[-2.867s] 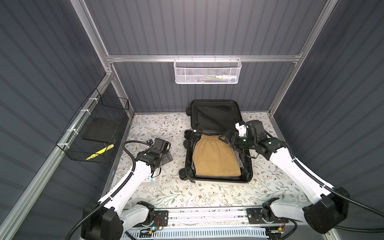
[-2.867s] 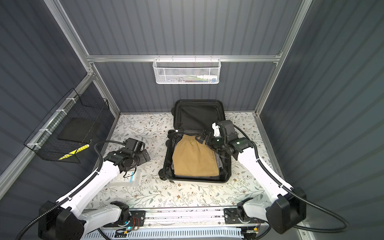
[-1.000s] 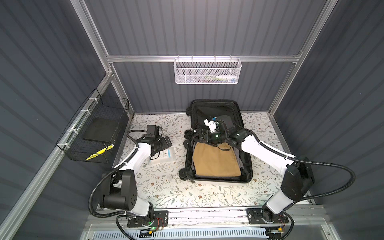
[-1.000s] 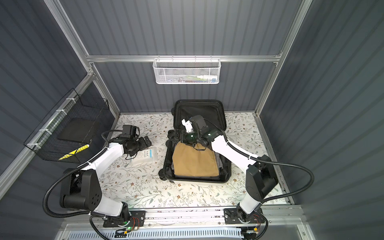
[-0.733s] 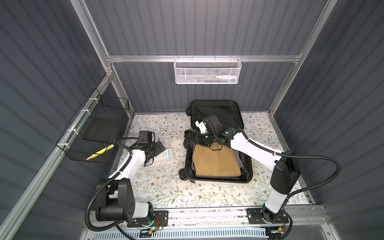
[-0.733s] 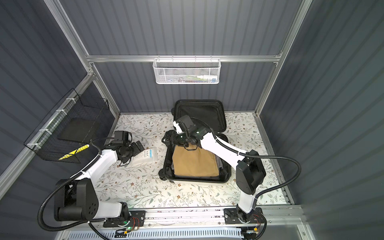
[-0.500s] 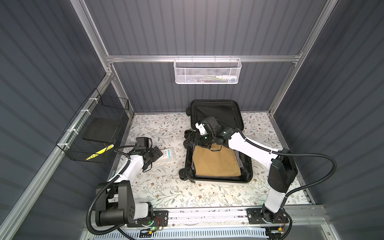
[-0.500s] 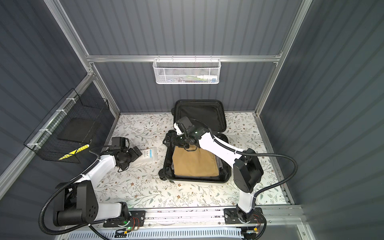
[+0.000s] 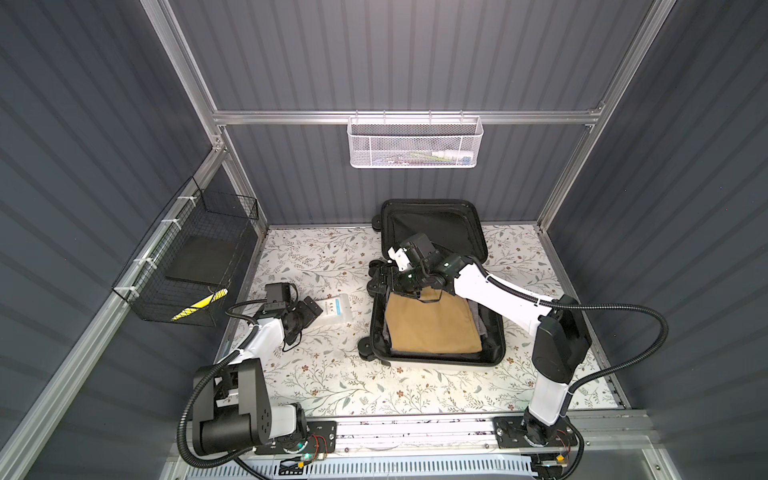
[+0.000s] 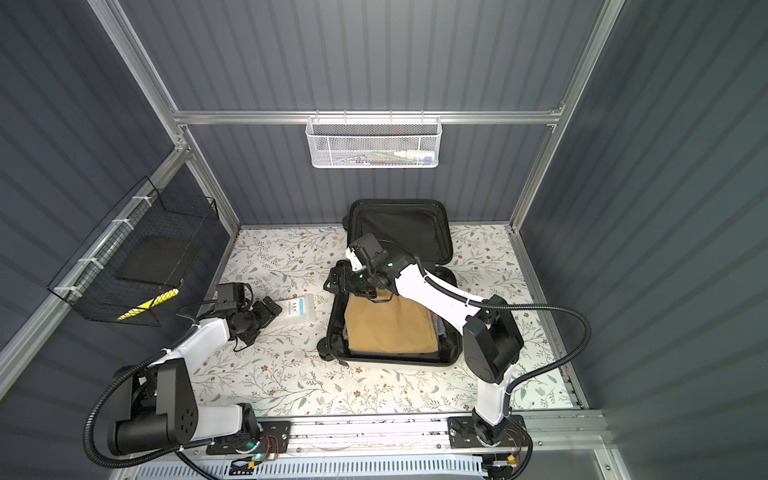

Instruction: Pack the luggage

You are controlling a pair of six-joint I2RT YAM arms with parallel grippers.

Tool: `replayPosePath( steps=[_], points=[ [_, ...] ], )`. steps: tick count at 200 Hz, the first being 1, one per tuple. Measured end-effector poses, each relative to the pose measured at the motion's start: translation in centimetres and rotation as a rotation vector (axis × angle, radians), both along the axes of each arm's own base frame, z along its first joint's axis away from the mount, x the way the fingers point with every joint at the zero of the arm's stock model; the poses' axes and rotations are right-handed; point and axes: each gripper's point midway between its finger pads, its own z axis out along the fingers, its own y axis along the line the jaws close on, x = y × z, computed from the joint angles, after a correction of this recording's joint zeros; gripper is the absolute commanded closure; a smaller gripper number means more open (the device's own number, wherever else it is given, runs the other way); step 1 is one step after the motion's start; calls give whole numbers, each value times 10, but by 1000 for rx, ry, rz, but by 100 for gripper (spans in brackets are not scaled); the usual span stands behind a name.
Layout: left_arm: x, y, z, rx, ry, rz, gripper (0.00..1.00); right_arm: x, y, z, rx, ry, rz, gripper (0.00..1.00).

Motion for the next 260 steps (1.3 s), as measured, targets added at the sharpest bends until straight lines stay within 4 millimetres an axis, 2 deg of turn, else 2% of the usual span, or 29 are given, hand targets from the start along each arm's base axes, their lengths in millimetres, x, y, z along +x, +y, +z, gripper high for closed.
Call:
replayPosePath(
  steps=[56, 128, 200, 218, 260],
  points=[
    [13, -4, -3, -20, -51, -26, 5, 1, 3, 4, 23, -1, 1, 1],
    [14, -7, -13, -26, -56, -44, 7, 2, 7, 8, 48, 0, -1, 1],
    [18, -11, -15, -21, -74, -99, 35, -1, 9, 3, 63, 14, 12, 1],
    [19, -12, -14, -17, -80, -118, 45, -2, 10, 2, 72, 16, 19, 1],
    [27, -13, 2, -6, -118, -150, 64, -4, 14, 5, 95, 17, 33, 1]
  ],
)
